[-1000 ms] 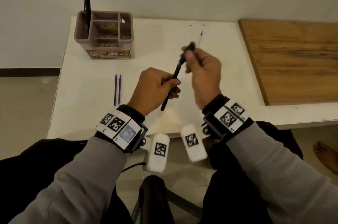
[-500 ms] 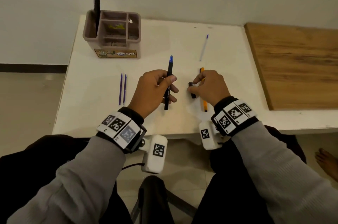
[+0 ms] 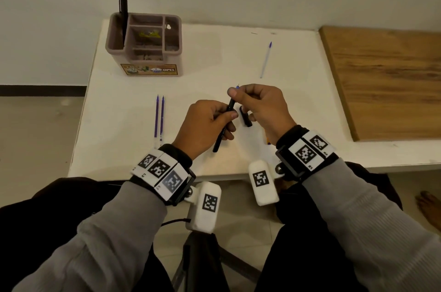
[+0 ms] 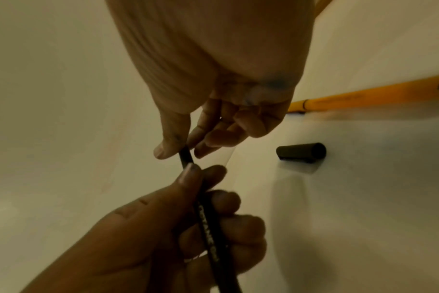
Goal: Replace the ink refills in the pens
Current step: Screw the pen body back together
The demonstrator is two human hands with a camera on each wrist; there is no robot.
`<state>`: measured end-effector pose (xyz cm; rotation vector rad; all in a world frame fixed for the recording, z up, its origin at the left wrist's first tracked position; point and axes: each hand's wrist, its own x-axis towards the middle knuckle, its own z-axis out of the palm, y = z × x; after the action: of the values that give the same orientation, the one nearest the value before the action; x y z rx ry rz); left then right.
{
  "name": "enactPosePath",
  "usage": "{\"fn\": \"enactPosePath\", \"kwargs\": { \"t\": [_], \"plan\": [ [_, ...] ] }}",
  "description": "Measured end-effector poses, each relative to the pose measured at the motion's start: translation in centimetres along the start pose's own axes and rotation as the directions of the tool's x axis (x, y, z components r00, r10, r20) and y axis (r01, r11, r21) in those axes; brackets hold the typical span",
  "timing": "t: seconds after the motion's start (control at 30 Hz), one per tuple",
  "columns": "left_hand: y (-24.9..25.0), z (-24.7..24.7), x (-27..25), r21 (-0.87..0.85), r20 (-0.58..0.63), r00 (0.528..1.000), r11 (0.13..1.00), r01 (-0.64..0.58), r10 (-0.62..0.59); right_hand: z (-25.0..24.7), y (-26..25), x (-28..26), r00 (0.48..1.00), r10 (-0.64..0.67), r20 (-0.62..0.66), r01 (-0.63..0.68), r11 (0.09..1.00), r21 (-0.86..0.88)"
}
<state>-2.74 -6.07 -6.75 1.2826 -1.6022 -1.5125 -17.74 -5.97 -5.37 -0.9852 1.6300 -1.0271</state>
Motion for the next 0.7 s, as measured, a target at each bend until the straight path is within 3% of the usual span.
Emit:
{"fn": "enactPosePath", "kwargs": {
  "t": [0.13,0.3,0.43,0.57,0.7],
  "plan": [
    [0.11,0.02,0.12,0.020,0.029,0.999,1.000,-0.023,0.022,0.10,-0.11,0.09,1.000,-0.020,0.007,0.020,0.997,0.072],
    [0.13,-0.53,0.22,-0.023,0.034,0.998,0.999,-0.047,0.048,-0.30,-0.50,-0.08,0.988,-0.026,0.150,0.002,0.988,0.154],
    [-0.04,-0.42,0.12,-0.025,0.053,0.998,0.999,-0.038,0.040,-0.05,-0.43,-0.22,0.996,-0.050,0.068,0.041,0.992,0.119],
    [-0.13,-0.50,0.22,-0.013,0.048,0.998,0.999,-0.039,0.040,-0.11,-0.58,-0.34,0.986,-0.060,0.157,0.034,0.986,0.163],
    [-0.09,-0.41,0.14,-0.008,0.057,0.997,0.999,-0.043,0.043,-0.15,-0.38,-0.09,0.993,-0.083,0.081,0.075,0.992,0.105]
  ]
}}
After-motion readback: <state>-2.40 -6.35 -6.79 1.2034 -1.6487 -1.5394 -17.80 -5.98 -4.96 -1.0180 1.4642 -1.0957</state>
